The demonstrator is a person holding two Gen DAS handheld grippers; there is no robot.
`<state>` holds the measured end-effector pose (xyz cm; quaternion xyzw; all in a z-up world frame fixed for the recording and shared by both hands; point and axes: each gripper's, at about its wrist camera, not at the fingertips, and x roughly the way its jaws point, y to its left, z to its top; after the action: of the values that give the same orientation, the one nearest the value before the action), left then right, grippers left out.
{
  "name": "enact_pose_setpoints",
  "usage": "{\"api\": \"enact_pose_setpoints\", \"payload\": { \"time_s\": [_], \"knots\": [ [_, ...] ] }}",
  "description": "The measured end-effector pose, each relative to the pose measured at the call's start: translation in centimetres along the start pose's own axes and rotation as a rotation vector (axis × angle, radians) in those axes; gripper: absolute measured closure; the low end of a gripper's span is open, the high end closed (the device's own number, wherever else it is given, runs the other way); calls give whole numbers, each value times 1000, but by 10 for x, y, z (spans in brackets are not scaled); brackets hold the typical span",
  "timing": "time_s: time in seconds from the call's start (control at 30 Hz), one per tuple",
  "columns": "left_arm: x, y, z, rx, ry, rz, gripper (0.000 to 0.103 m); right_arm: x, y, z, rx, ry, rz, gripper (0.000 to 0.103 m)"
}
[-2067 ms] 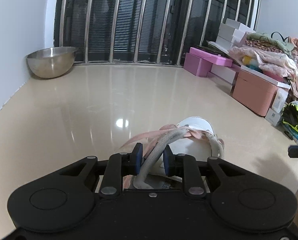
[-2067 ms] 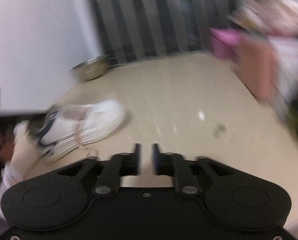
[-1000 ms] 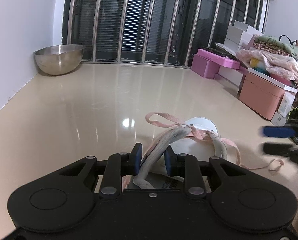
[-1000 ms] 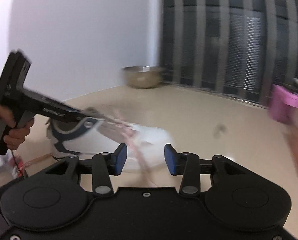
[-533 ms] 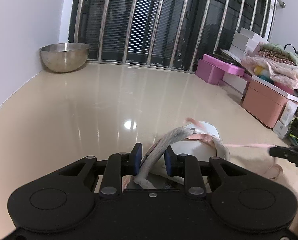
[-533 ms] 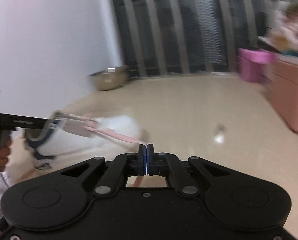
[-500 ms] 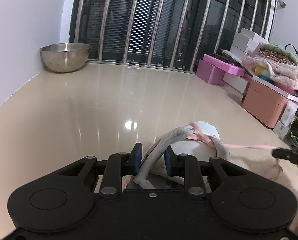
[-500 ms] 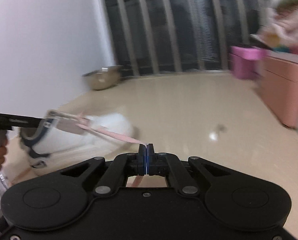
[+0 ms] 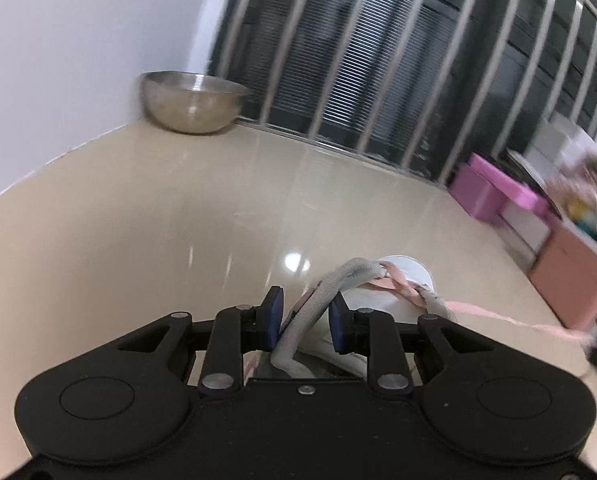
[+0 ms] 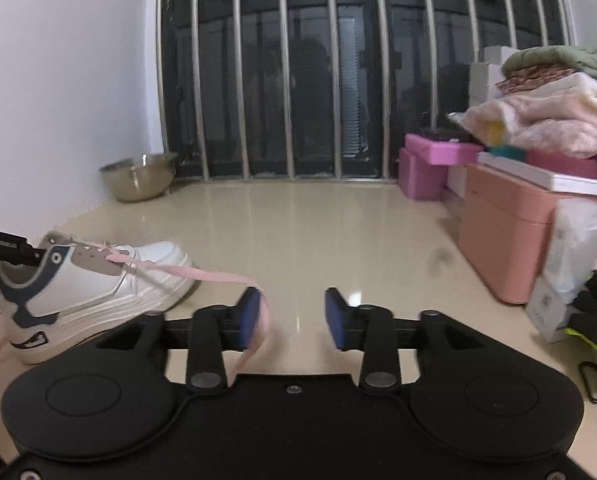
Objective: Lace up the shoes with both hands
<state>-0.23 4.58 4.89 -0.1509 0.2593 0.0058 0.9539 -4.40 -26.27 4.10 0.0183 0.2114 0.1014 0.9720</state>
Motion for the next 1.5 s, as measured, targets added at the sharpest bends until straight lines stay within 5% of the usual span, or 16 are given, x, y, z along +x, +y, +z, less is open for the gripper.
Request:
{"api": "enact_pose_setpoints", "payload": {
  "time_s": [0.17, 0.23, 0.4, 0.5, 0.57, 0.63, 0.77, 0.93, 0.97, 1.0, 1.13, 1.23, 1.4, 1.5],
  "knots": [
    [6, -6, 3, 63, -28, 68, 76, -16, -32, -16, 94, 47, -72, 54],
    [-2, -10, 1, 97, -23, 91, 60, -14, -38, -26, 114, 107, -83, 54],
    [-31, -15, -1, 152, -21, 77, 47, -8, -31, -38, 66, 212, -181, 56],
    [-49, -17, -2, 185, -21, 65, 43, -26, -47, -34, 90, 158, 24, 60],
    [-61, -19, -3, 206, -21, 58, 42, -36, -43, -27, -127, 139, 174, 58],
    [-73, -21, -4, 228, -21, 50, 42, -30, -38, -22, -351, 233, 273, 60],
    [-83, -24, -7, 227, -21, 41, 41, 11, -36, -7, -553, 459, 438, 60],
    [-90, -25, -10, 267, -9, 58, 36, 49, -16, 0, -675, 618, 556, 74],
    [-91, -26, -10, 276, -9, 66, 36, 55, -15, 2, -663, 640, 578, 97],
    [-92, -26, -10, 289, -13, 77, 36, 55, -14, 2, -653, 643, 582, 103],
    [-86, -34, -13, 365, -27, 108, 35, 45, -16, -3, -609, 592, 550, 103],
    [-85, -40, -10, 315, -10, -48, 35, 23, -16, 1, -525, 439, 511, 103],
    [-82, -46, -6, 95, 23, -455, 36, -29, 13, 32, -332, 127, 626, 103],
    [-71, -40, -9, -58, 88, -631, 45, -32, 37, 36, -347, 64, 645, 103]
  ]
}}
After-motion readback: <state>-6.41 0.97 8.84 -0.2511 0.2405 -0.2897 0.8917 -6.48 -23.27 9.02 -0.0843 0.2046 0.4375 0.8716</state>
